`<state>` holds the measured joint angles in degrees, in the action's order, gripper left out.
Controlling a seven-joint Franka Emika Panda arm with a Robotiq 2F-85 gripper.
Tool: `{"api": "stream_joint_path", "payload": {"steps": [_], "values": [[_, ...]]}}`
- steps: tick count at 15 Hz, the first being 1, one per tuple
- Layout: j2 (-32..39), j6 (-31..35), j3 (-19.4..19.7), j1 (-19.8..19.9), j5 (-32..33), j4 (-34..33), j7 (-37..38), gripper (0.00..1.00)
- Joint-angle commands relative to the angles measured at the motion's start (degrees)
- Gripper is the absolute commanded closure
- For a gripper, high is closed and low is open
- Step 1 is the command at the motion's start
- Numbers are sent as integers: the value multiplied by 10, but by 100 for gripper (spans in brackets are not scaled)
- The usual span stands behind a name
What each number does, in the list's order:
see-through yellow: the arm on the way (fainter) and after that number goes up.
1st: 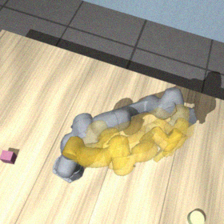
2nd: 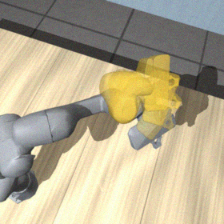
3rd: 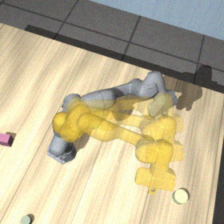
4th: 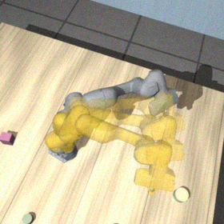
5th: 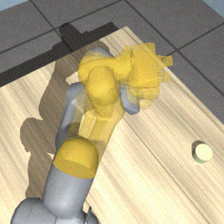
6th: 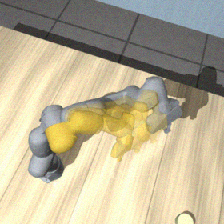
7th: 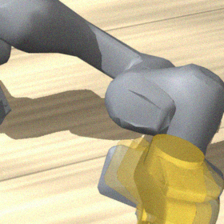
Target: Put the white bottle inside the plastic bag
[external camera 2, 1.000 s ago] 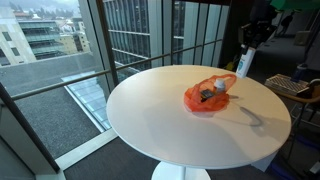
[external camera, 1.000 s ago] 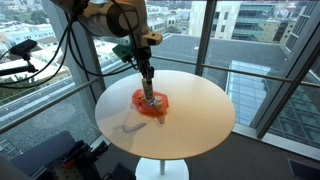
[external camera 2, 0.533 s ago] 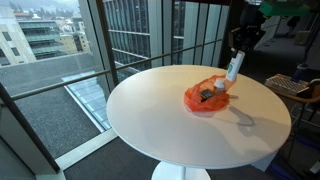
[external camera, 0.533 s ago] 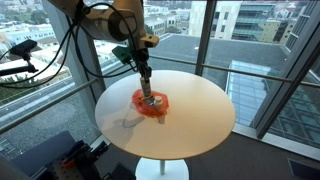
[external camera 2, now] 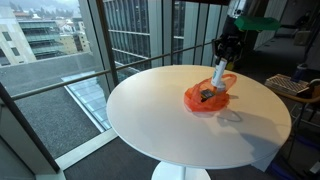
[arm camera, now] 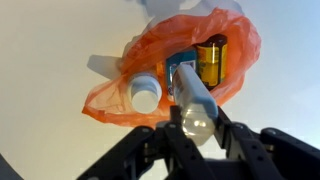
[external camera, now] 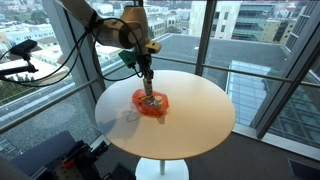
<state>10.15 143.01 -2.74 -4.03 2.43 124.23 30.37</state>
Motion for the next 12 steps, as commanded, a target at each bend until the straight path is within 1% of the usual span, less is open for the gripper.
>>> {"api": "stream_joint_path", "payload": {"steps": [1,12], "values": [[38,3,11,-15,-6,-44,17,89],[101,21,37,-38,-1,-80,34,89]]}}
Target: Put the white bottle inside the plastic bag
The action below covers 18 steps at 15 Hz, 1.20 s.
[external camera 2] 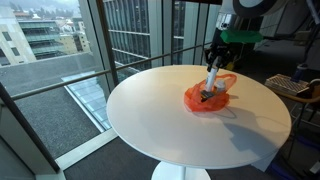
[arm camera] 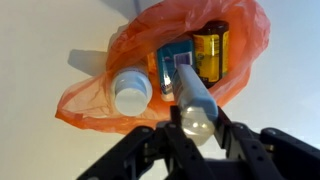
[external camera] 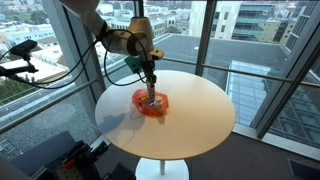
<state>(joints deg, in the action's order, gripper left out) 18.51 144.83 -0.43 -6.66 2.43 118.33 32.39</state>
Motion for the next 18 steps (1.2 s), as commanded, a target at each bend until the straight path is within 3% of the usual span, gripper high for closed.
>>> {"api": "stream_joint_path", "payload": {"steps": [1,7,8,9,15,18], "values": [[21,5,16,-13,-3,-23,13,89],[37,7,20,-18,-7,-34,11,88],[38,7,21,-18,-7,-35,10,81],[39,7,21,-19,-7,-36,10,45],[28,-1,24,-17,-7,-32,4,1],[15,-13,21,-11,-13,-27,-12,0]]}}
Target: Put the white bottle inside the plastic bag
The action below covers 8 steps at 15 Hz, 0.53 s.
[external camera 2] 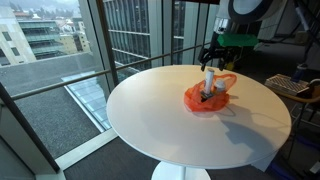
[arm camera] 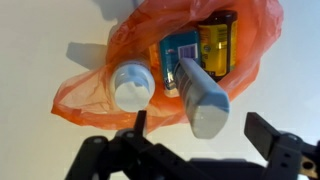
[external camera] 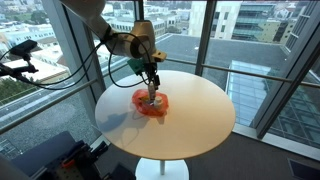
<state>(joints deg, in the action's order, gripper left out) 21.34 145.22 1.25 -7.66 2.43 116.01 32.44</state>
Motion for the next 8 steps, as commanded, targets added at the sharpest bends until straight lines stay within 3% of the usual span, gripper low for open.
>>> {"api": "stream_joint_path", "payload": {"steps": [1,8], "values": [[-19,-23,3,1,-14,-1,-19,0],[-78,-88,-4,16,-5,27,-113,0]]}}
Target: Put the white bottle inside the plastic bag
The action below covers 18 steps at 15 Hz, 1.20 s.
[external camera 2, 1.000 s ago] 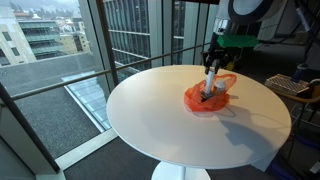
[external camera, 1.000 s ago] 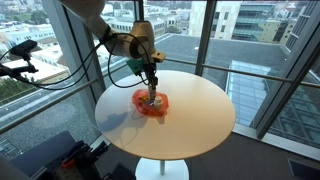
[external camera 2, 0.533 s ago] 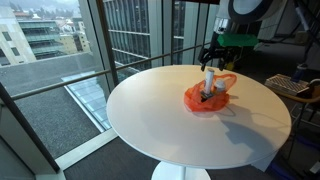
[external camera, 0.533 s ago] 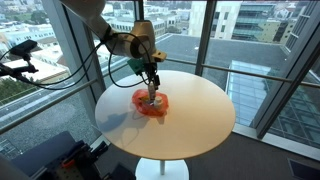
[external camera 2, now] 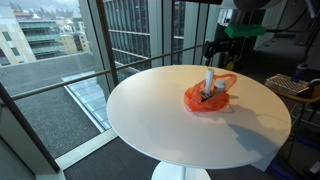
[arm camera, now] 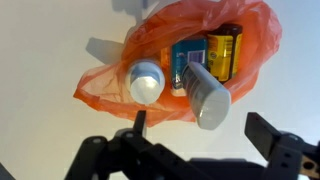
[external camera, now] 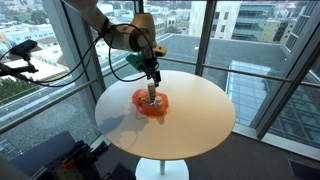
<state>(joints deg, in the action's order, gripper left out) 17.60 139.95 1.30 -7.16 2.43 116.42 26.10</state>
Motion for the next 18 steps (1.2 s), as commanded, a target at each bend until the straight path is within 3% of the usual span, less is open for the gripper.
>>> {"api": "stream_joint_path", "payload": {"steps": [1,10,18], "values": [[-51,-47,-5,14,-2,29,-65,0],[-150,-127,-2,37,31,89,-132,0],[-239,-194,-9,47,19,127,-202,0]]}}
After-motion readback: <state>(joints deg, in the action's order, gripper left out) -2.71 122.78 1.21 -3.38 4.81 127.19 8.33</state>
